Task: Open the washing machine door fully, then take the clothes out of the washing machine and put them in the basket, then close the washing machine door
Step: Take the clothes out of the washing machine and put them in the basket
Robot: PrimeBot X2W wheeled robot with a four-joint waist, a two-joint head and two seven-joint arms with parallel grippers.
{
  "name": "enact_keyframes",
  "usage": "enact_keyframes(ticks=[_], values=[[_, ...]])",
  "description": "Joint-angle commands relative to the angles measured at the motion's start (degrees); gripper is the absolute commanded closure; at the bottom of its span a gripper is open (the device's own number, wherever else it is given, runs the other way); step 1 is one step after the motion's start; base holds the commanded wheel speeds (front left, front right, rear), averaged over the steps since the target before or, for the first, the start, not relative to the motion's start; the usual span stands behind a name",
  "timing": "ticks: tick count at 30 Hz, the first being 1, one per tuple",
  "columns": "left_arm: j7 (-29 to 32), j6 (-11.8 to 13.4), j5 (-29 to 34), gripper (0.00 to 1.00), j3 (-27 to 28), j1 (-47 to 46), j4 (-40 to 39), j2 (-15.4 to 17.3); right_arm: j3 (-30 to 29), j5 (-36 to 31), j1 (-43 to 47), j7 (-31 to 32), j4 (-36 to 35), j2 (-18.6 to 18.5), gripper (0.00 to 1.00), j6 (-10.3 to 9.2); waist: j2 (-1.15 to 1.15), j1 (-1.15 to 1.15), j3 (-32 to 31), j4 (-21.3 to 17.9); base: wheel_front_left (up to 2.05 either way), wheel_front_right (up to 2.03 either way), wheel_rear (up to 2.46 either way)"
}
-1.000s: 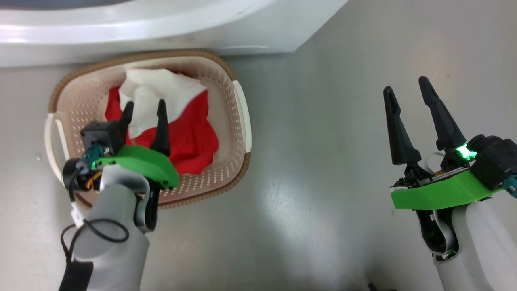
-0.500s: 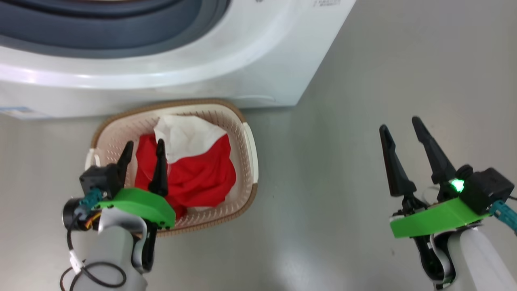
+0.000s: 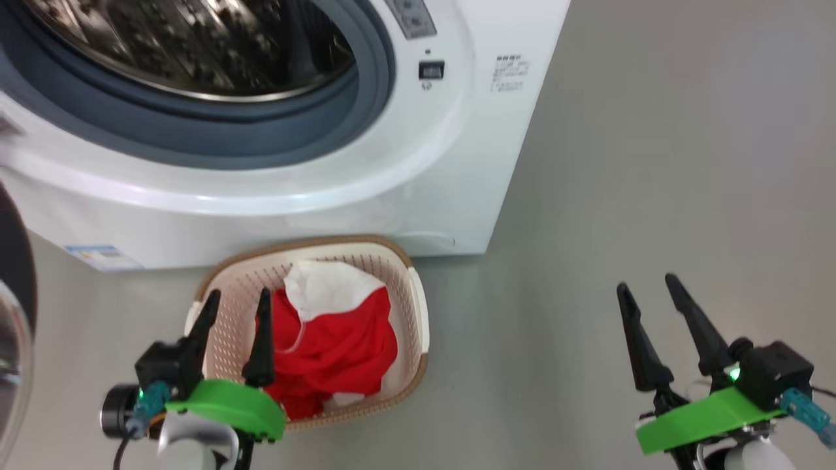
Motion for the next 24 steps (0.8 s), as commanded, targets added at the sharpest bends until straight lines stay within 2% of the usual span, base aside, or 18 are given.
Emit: enact_keyframes(ticks=[1, 10, 17, 24], values=[[-0.3, -0.4, 0.7, 0.0, 2.2, 2.0, -2.7, 1.5, 1.1, -0.9, 1.3, -0.4, -1.0, 0.0, 0.0, 0.0, 0.0, 0.0, -4.8, 0.8, 0.0, 0.0, 0.0], [-0.3, -1.3, 2.4, 0.0, 2.6, 9.9, -9.8, 1.5, 0.5, -1.4, 6.6, -0.4, -0.7, 0.2, 0.0, 0.0, 0.0, 0.0, -10.4, 1.6, 0.0, 0.0, 0.0], [-0.3, -1.4, 2.8, 0.0, 2.6, 14.4, -14.0, 1.5, -0.2, -1.6, 8.8, -0.4, -1.0, 0.2, 0.0, 0.0, 0.0, 0.0, -11.8, 2.0, 0.0, 0.0, 0.0], [-0.3, -0.4, 2.1, 0.0, 3.2, 18.7, -17.9, 1.5, -1.2, -1.8, 10.3, -0.4, -1.3, 0.3, 0.0, 0.0, 0.0, 0.0, -11.8, 2.2, 0.0, 0.0, 0.0]])
